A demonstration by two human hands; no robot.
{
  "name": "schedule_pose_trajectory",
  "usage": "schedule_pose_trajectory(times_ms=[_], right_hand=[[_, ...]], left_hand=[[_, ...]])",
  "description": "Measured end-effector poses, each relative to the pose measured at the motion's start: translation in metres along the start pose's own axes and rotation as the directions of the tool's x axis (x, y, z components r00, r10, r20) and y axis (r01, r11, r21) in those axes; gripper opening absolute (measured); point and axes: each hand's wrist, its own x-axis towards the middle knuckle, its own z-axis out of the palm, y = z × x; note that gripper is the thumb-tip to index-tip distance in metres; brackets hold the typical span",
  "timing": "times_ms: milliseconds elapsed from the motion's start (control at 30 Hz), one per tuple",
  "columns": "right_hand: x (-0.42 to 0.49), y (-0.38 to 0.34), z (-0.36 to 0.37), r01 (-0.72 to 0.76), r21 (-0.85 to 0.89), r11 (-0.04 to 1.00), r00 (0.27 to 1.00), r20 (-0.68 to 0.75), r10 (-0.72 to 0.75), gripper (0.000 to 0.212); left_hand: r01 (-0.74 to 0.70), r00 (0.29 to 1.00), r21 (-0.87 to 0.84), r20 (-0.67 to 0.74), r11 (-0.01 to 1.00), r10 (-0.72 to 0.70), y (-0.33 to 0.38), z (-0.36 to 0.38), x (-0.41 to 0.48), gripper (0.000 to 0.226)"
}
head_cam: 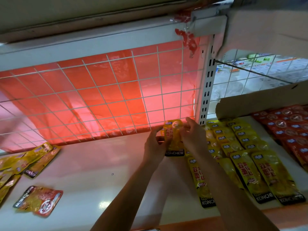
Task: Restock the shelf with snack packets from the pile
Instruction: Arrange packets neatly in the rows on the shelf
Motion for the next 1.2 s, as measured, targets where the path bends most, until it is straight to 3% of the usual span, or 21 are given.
schedule_pose_trajectory(times_ms=[100, 267, 600, 833, 1000, 1200], right_hand=[[-0.002, 0.006, -0.002, 0.048, -0.089, 0.995, 0.999, -0.003, -0.049, 0.039], [-0.003, 0.013, 0.000, 0.093, -0.266, 0.959, 0.996, 0.032, -0.088, 0.039], [-0.007, 0.015, 0.003, 0.104, -0.306, 0.946, 0.993, 0.090, -0.080, 0.039], [-0.013, 0.005, 0.014, 0.152, -0.292, 0.944, 0.987, 0.091, -0.131, 0.037], [-0.020, -0.011, 0.043, 0.212, -0.279, 0.937, 0.971, 0.172, -0.168, 0.038], [-0.045, -0.051, 0.105, 0.361, -0.220, 0.906, 0.916, 0.264, -0.301, 0.037]], left_hand=[[-0.005, 0.998, 0.122, -0.062, 0.992, 0.013, -0.009, -0.008, 0.001, 0.039], [0.002, 0.999, 0.337, -0.033, 0.942, 0.010, -0.012, -0.007, -0.003, 0.045], [-0.045, 0.999, 0.648, 0.022, 0.760, 0.040, -0.008, 0.002, 0.003, 0.048], [-0.090, 0.996, 0.634, 0.048, 0.768, 0.077, -0.007, -0.006, 0.007, 0.043], [-0.144, 0.986, 0.640, 0.025, 0.755, 0.167, -0.009, -0.031, 0.004, 0.033], [-0.052, 0.972, 0.703, -0.126, 0.710, 0.196, -0.023, -0.107, -0.002, 0.032]])
